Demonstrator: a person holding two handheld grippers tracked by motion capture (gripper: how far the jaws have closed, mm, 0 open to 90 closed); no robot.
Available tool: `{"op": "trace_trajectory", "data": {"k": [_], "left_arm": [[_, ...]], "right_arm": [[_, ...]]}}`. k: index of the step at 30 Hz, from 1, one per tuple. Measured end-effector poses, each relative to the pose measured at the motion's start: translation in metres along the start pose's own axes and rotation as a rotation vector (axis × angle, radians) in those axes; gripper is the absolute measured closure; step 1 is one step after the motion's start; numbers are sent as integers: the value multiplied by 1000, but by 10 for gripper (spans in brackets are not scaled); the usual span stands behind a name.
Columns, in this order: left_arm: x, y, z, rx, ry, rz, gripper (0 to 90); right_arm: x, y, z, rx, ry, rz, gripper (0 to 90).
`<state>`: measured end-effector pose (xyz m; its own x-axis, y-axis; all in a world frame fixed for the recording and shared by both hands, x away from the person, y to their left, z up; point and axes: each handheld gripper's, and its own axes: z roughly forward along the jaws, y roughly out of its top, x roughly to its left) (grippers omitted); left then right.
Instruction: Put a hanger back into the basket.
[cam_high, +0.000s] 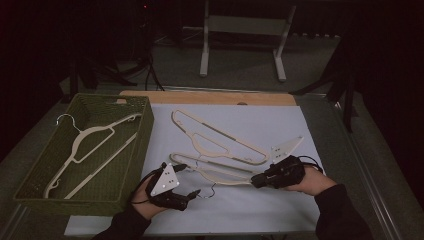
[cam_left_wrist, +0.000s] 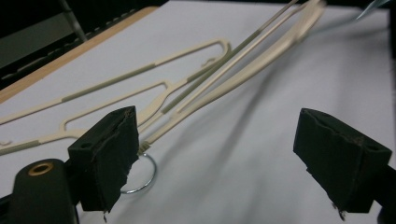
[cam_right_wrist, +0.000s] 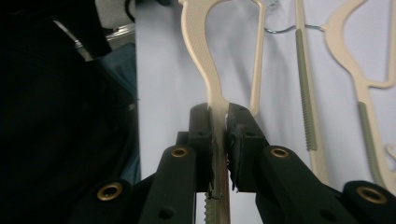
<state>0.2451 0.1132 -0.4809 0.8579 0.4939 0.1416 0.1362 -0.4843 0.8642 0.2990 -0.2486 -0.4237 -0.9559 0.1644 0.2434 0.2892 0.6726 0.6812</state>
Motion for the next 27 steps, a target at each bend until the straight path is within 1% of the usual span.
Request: {"op": "trace_trajectory", "data": {"k": [1, 4, 5, 8, 9, 10, 11, 12, 13, 15, 16, 18, 20, 21, 22, 25, 27], "left_arm": [[-1, 0, 2, 1, -1, 8, 153], [-3, -1, 8, 25, 12, 52, 161], [-2, -1, 10, 34, 15, 65, 168], [-1, -4, 15, 57, 14, 86, 213], [0, -4, 16, 54, 9, 82, 234], [0, -4, 16, 49, 18, 79, 251], [0, -4, 16, 45, 21, 80, 287], [2, -4, 16, 45, 17, 72, 335], [2, -5, 17, 41, 22, 65, 346], [4, -6, 18, 44, 31, 68, 425], [5, -6, 19, 42, 35, 70, 444], [5, -6, 21, 45, 41, 89, 505], [5, -7, 22, 45, 27, 100, 574], [5, -7, 23, 46, 36, 113, 595], [5, -7, 23, 47, 33, 114, 640], [5, -8, 23, 54, 34, 140, 679], [3, -8, 22, 49, 45, 153, 693]], "right_arm": [[1, 1, 0, -1, 3, -3, 813], [3, 2, 3, 9, 25, -18, 813], [4, 3, 4, 14, 31, -15, 813], [4, 4, 5, 15, 38, -18, 813], [3, 4, 5, 14, 36, -19, 812], [3, 4, 5, 13, 36, -19, 813], [3, 4, 5, 12, 38, -16, 813], [3, 4, 4, 11, 36, -15, 813], [2, 4, 4, 9, 37, -15, 813], [2, 4, 4, 8, 37, -16, 813], [2, 4, 4, 8, 37, -18, 813], [2, 4, 4, 14, 40, -17, 812], [2, 4, 4, 13, 45, -17, 812], [1, 4, 4, 19, 43, -21, 812], [1, 4, 4, 21, 45, -22, 812], [1, 4, 4, 26, 44, -29, 811], [0, 4, 4, 26, 45, -31, 810]]}}
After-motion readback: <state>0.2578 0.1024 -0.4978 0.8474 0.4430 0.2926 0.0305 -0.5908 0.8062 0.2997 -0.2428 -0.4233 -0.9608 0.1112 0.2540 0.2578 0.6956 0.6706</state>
